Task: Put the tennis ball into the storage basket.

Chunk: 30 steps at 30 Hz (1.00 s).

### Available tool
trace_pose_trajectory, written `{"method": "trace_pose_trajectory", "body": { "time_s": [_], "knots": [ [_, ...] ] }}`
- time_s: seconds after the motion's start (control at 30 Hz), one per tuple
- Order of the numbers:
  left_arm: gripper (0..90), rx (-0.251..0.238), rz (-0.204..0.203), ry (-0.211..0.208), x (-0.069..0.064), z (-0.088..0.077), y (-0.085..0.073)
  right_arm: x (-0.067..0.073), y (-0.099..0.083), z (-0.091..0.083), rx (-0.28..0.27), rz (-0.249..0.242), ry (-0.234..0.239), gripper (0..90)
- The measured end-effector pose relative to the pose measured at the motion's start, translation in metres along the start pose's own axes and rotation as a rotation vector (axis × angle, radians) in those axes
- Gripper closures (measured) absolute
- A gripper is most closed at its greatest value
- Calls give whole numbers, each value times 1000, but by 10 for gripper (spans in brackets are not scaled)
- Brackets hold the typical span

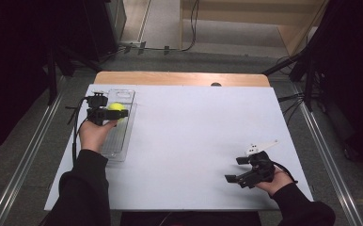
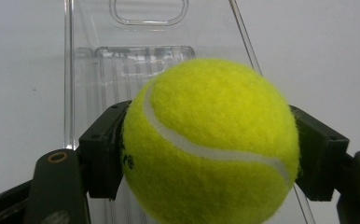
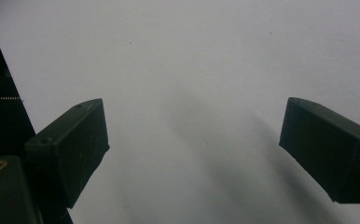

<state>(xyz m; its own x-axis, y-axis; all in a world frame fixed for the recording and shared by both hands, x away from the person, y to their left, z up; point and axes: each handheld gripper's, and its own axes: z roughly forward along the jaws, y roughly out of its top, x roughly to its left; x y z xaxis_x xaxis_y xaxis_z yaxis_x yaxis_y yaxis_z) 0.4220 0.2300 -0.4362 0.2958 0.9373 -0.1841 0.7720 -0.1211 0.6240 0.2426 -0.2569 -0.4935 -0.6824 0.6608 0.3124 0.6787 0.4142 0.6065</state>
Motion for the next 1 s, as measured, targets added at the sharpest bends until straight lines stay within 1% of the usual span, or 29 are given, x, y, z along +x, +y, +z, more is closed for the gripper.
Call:
{"method": "trace_pose_trajectory", "body": {
  "time_s": [0.1,0.2,0.23,0.27,0.33,0.4,0.53,0.77,1.0],
  "knots": [
    [252,-3,-5,-5,0,0,0,0,0,0,1,1,1,62],
    [218,-12,-20,-30,1,-2,1,0,0,0,0,1,0,62],
    [213,-21,-19,-43,2,-4,2,0,0,0,1,1,0,62],
    [213,-33,-26,-49,1,-5,2,0,0,0,1,1,0,62],
    [192,-47,-27,-57,-1,-9,4,0,0,0,1,2,0,62],
    [192,-50,-25,-63,-2,-11,5,0,0,0,1,3,0,62],
    [191,-47,-10,-57,-5,-15,8,0,0,0,0,1,1,62],
    [192,-28,9,-70,-9,-24,12,0,0,0,0,0,2,62],
    [192,-22,35,-101,-17,-34,18,0,0,0,2,3,3,62]
  ]
}}
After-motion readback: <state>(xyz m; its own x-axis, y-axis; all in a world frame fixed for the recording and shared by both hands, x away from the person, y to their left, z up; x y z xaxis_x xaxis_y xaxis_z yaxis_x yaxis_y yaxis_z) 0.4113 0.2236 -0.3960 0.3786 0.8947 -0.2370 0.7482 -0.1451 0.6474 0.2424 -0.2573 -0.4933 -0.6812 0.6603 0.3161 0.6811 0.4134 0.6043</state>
